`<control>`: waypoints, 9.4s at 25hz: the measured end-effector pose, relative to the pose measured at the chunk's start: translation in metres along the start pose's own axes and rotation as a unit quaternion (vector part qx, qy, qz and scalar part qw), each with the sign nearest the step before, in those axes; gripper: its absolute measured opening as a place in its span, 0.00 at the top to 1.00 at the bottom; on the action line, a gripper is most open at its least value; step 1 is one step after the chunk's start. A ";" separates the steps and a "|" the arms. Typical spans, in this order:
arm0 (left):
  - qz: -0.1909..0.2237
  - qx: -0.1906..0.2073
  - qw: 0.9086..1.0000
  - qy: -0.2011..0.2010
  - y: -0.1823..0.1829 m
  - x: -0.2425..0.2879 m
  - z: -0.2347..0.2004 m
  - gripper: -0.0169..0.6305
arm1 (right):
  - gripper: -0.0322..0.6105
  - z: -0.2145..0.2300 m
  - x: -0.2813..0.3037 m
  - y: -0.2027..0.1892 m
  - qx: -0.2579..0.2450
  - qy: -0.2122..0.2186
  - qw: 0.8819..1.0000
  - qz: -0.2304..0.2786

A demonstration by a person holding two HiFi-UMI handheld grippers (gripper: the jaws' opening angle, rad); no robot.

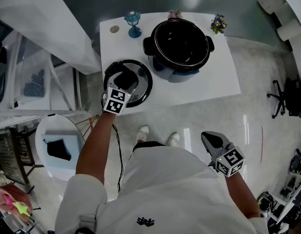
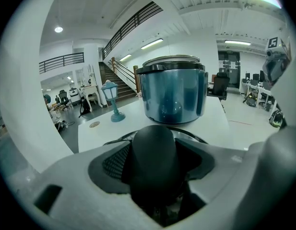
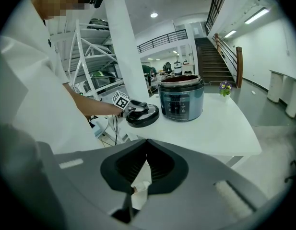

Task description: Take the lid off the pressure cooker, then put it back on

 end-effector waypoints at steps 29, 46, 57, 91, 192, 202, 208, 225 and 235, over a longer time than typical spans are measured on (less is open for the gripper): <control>0.022 0.015 1.000 0.009 0.084 -0.101 -0.060 0.53 | 0.93 0.013 -0.013 -0.012 0.007 0.026 0.999 0.044; 0.064 0.047 0.996 -0.029 0.203 -0.137 -0.097 0.53 | 0.93 0.031 -0.025 -0.031 0.027 0.033 0.997 0.071; 0.080 0.084 0.990 -0.082 0.263 -0.084 -0.082 0.53 | 0.93 0.046 -0.043 -0.042 0.054 0.007 0.994 0.095; 0.091 0.159 0.962 -0.202 0.330 0.078 -0.024 0.53 | 0.93 0.041 -0.078 -0.088 0.146 -0.122 0.970 0.155; 0.064 -0.129 0.989 -0.036 0.193 -0.119 0.248 0.96 | 0.93 0.100 -0.079 -0.056 -0.010 0.123 0.990 0.063; 0.059 -0.100 0.988 -0.101 0.165 -0.207 0.335 0.96 | 0.93 0.024 -0.085 -0.066 -0.066 0.149 0.986 0.042; 0.065 -0.106 0.988 -0.093 0.140 -0.255 0.364 0.96 | 0.93 -0.017 -0.094 -0.091 -0.086 0.158 0.983 0.037; 0.085 -0.124 0.985 -0.081 0.113 -0.310 0.390 0.96 | 0.93 -0.069 -0.116 -0.127 -0.114 0.159 0.980 0.040; 0.092 -0.133 0.983 -0.085 0.109 -0.322 0.396 0.96 | 0.93 -0.077 -0.127 -0.138 -0.114 0.149 0.981 0.038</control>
Point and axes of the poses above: the fingertips, and each gripper's own axes: x forward along the fingers, z to its right, y out of its top, the point moved 7 cm from there along -x, backward along the fingers, and after that the axes turned 14 degrees about x, right-handed, at the moved point
